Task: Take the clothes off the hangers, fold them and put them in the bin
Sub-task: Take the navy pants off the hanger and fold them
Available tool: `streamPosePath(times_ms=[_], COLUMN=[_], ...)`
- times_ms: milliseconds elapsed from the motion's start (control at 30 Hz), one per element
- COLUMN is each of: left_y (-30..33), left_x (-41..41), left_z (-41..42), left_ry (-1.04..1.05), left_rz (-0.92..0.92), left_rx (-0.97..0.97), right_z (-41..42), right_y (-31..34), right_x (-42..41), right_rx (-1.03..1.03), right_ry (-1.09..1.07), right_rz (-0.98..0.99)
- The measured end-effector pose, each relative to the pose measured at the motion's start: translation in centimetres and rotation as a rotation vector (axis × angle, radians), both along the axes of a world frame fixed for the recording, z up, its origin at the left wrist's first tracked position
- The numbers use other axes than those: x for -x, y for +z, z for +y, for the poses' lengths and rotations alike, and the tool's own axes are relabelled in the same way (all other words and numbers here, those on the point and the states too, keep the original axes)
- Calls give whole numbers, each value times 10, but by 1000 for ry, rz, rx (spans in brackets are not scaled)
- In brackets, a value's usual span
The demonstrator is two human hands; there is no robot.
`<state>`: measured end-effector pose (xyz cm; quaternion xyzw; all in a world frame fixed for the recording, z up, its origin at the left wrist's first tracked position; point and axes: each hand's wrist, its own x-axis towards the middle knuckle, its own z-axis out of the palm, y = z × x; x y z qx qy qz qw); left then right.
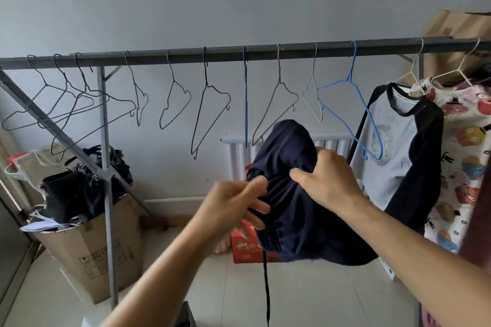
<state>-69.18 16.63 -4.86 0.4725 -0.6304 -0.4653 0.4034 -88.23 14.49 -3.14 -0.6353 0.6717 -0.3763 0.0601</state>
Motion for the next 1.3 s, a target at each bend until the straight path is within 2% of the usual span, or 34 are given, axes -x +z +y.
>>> streamPosePath(times_ms=[100, 233, 367, 467, 567, 633, 700, 867, 1100, 1200, 1300], left_y=[-24, -27, -32, -38, -42, -41, -39, -37, -19, -17, -16], left_x=[11, 23, 15, 5, 0, -2, -4, -11, -21, -22, -23], left_z=[0, -8, -2, 0, 1, 1, 1, -9, -17, -15, -11], left_ry=[-127, -160, -94, -35, 37, 50, 19, -102, -202, -214, -262], left_rz=[192, 613, 876, 1037, 1032, 986, 936, 886, 813, 831, 806], left_rx=[-227, -266, -269, -341, -369, -365, -359, -323, -221, -243, -219], right_z=[18, 39, 44, 41, 24, 18, 16, 15, 15, 17, 23], right_y=[1, -12, -26, -23, -17, -7, 1, 8, 19, 21, 21], right_x=[-25, -52, -56, -46, -24, -13, -9, -9, 2, 5, 3], right_rx=[136, 181, 234, 208, 300, 139, -38, -25, -155, -262, -230], right_ry=[13, 248, 336, 453, 295, 240, 310, 440, 537, 658, 736], right_rz=[194, 250, 394, 264, 24, -131, -230, -519, -912, -849, -705])
